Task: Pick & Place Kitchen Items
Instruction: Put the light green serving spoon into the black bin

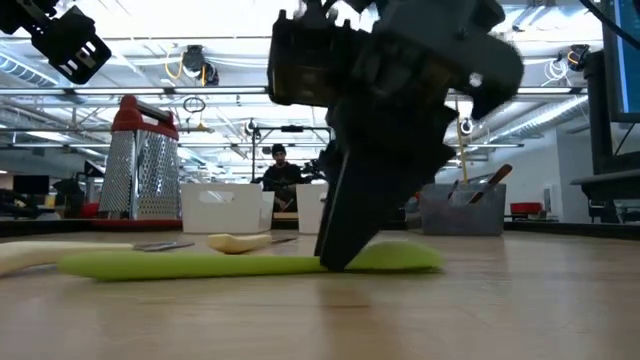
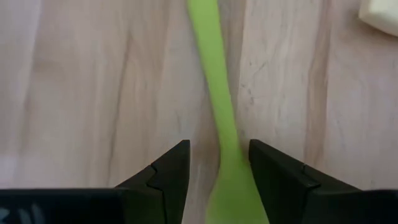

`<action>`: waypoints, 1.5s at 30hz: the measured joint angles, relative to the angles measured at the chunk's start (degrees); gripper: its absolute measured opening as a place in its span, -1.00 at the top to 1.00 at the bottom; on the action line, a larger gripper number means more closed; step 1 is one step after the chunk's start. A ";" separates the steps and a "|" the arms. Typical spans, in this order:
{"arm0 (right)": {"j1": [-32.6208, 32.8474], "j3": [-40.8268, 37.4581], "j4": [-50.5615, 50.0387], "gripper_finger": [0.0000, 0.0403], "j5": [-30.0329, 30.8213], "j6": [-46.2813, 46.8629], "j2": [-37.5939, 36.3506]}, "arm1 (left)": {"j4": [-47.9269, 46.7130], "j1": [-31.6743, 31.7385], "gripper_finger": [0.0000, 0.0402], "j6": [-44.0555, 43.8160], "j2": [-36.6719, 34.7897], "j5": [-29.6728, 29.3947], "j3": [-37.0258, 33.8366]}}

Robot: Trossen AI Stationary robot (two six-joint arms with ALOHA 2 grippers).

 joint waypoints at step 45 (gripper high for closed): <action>2.39 0.04 -20.72 0.99 -2.58 2.96 2.07 | -0.12 -0.01 -0.20 -0.83 0.00 -0.03 0.00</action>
